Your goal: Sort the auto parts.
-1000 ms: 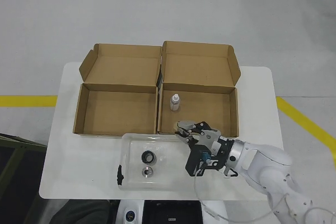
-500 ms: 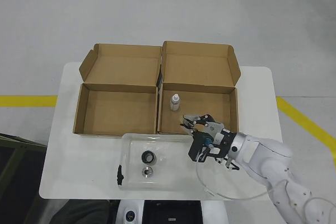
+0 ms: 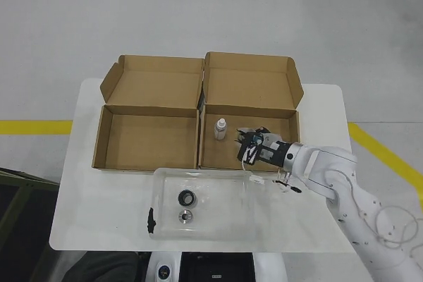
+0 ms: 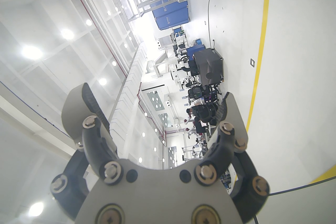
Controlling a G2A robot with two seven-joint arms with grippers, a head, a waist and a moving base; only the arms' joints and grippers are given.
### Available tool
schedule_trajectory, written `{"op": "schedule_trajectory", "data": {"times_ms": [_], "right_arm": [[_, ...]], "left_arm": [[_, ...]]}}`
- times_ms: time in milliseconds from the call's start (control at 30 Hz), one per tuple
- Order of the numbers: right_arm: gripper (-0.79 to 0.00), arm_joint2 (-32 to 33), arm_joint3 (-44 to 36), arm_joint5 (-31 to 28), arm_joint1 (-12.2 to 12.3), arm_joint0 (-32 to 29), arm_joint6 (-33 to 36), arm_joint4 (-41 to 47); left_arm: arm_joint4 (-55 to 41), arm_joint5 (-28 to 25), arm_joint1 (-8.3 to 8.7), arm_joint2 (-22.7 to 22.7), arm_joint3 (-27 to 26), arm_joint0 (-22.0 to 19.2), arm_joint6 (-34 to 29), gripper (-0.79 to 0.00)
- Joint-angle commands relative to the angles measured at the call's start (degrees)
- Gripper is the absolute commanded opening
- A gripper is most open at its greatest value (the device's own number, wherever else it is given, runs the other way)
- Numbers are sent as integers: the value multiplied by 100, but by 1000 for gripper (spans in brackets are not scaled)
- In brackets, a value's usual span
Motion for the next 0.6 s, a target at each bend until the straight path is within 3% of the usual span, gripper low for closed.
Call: {"op": "schedule_trajectory", "data": {"times_ms": [0,567], "right_arm": [[-785,-81,214,-1,-30,202,101,139],[-785,-1093,2026,-567,-346,1608,866,1025]], "left_arm": [[0,0,0,0,0,0,0,0],[0,0,0,0,0,0,0,0]]}}
